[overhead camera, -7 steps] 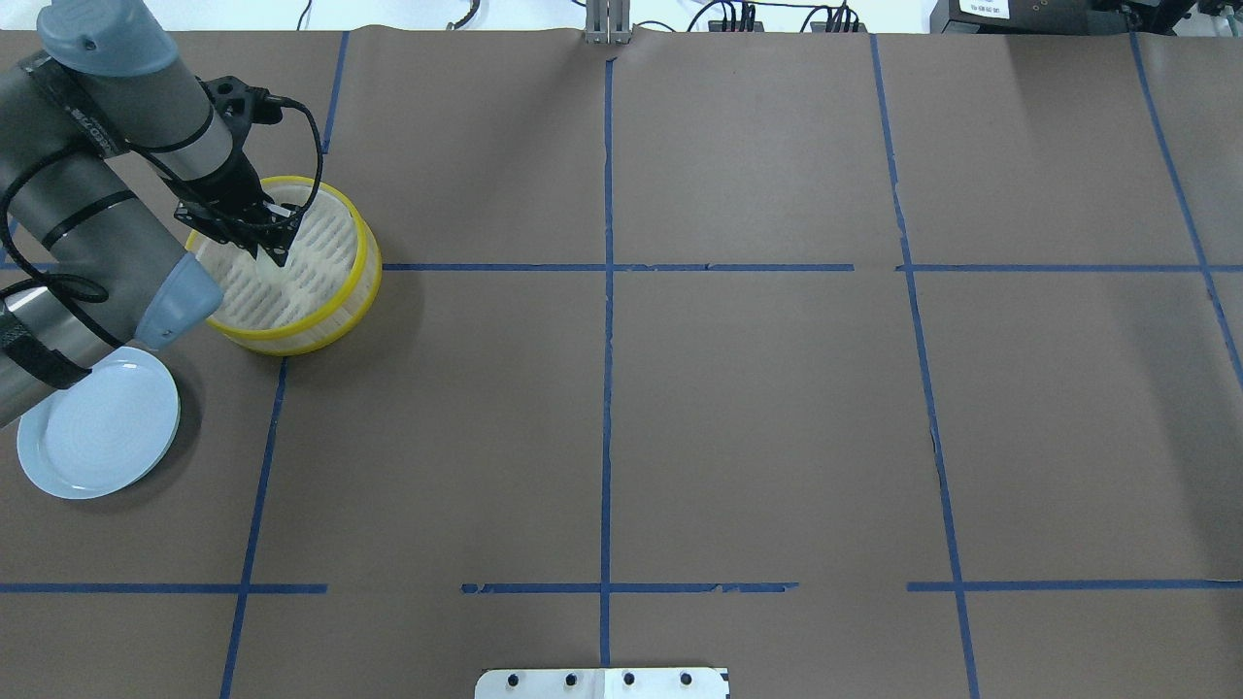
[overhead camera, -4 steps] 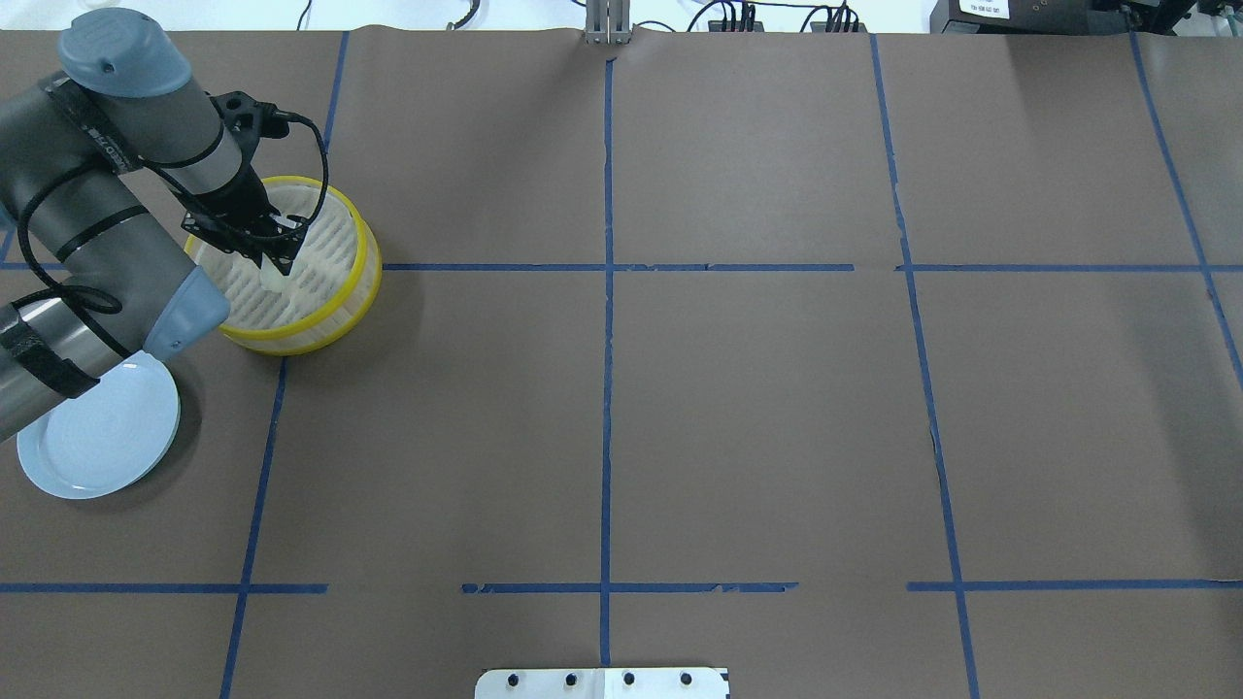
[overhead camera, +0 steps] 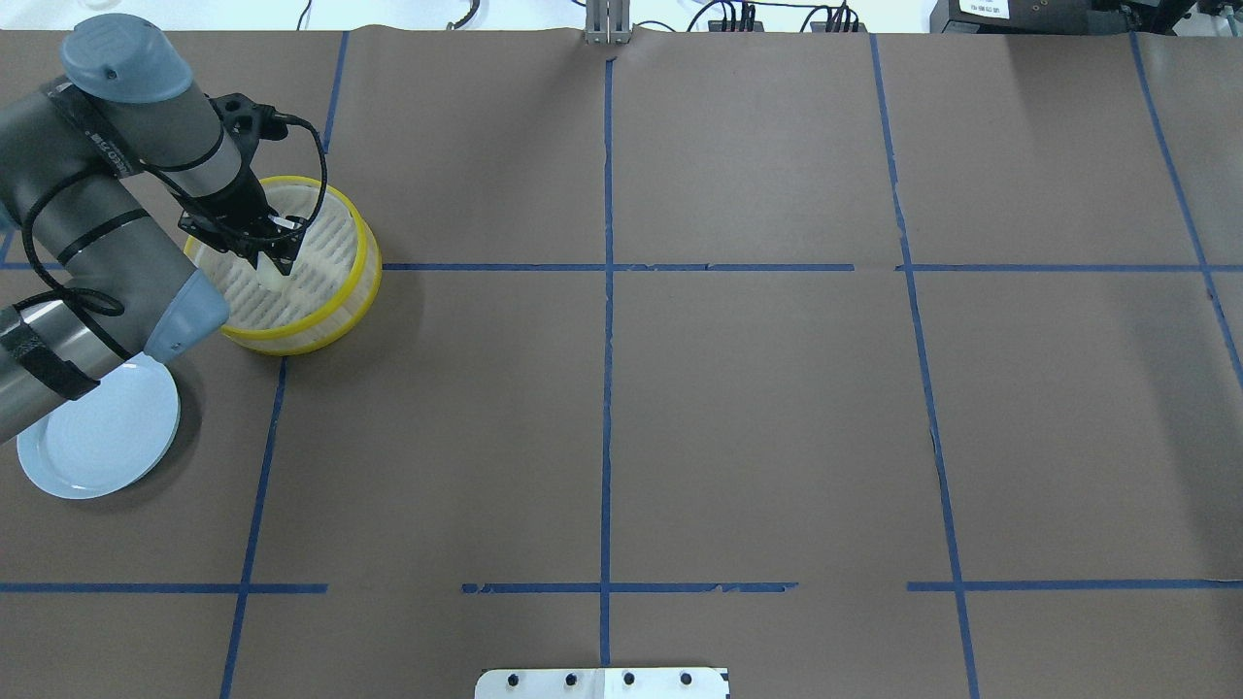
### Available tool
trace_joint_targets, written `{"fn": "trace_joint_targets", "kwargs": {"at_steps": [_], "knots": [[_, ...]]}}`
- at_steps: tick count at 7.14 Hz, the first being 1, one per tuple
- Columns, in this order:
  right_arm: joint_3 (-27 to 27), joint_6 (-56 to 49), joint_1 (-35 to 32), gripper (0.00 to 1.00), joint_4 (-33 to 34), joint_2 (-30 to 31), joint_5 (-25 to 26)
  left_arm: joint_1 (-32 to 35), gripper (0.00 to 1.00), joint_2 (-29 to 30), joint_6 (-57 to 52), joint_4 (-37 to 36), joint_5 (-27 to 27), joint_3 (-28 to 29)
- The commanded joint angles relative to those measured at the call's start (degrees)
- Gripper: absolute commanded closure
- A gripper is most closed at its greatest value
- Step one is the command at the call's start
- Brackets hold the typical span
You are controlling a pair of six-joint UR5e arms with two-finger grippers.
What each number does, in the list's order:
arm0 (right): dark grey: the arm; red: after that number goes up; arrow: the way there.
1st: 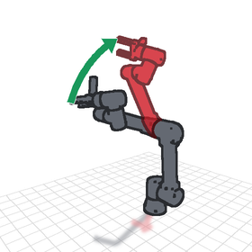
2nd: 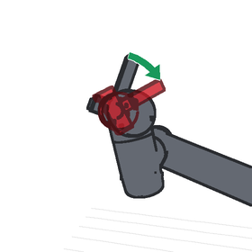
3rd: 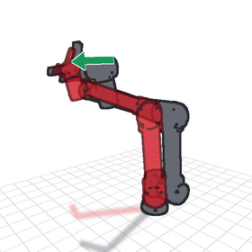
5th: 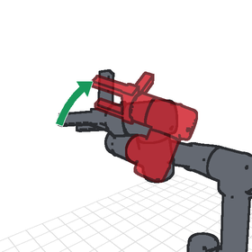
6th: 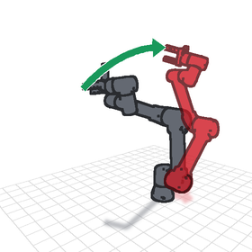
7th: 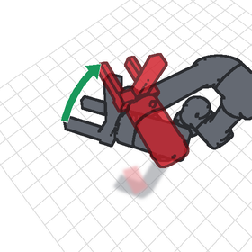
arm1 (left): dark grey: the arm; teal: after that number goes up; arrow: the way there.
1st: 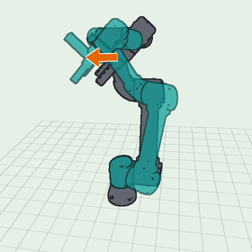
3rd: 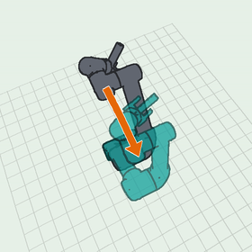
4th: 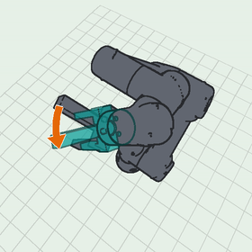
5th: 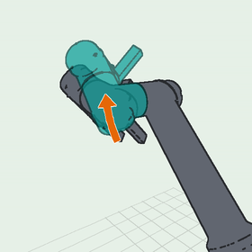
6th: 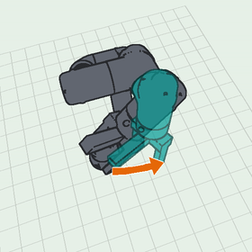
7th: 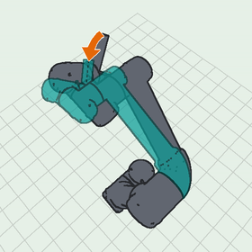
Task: Place bun in steamer
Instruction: 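Carry the bun over the yellow-rimmed steamer and lower it inside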
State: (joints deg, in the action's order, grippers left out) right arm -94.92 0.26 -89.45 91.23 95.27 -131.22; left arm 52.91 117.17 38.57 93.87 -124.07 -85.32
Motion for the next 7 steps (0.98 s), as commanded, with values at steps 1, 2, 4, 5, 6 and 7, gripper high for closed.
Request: {"fn": "trace_joint_targets", "kwargs": {"at_steps": [1, 2, 4, 5, 6, 7], "knots": [[0.0, 0.0, 0.0, 0.00, 0.0, 0.0, 0.0, 0.0, 0.38, -0.1, 1.6, 0.3, 0.1, 0.0], [0.0, 0.0, 0.1, 0.00, 0.0, 0.0, 0.0, 0.0, 0.38, -0.2, 1.6, 0.6, 0.3, 0.0], [0.0, 0.0, 0.0, 0.00, 0.0, 0.0, 0.0, 0.0, 0.00, -0.2, 1.4, 0.7, 0.3, -0.5], [0.0, 0.0, 0.1, 0.00, 0.0, 0.0, 0.0, 0.6, 0.00, -0.2, 0.9, 0.6, 0.5, -2.5], [0.0, 0.0, 0.1, 0.00, 0.0, 0.0, 0.0, 3.3, 0.00, -1.4, 0.9, 0.1, 0.5, -8.9], [0.0, 0.0, 0.1, 0.00, 0.0, 0.0, 0.0, 5.0, 0.00, -6.5, 0.9, 0.0, 0.2, -16.6]]}}
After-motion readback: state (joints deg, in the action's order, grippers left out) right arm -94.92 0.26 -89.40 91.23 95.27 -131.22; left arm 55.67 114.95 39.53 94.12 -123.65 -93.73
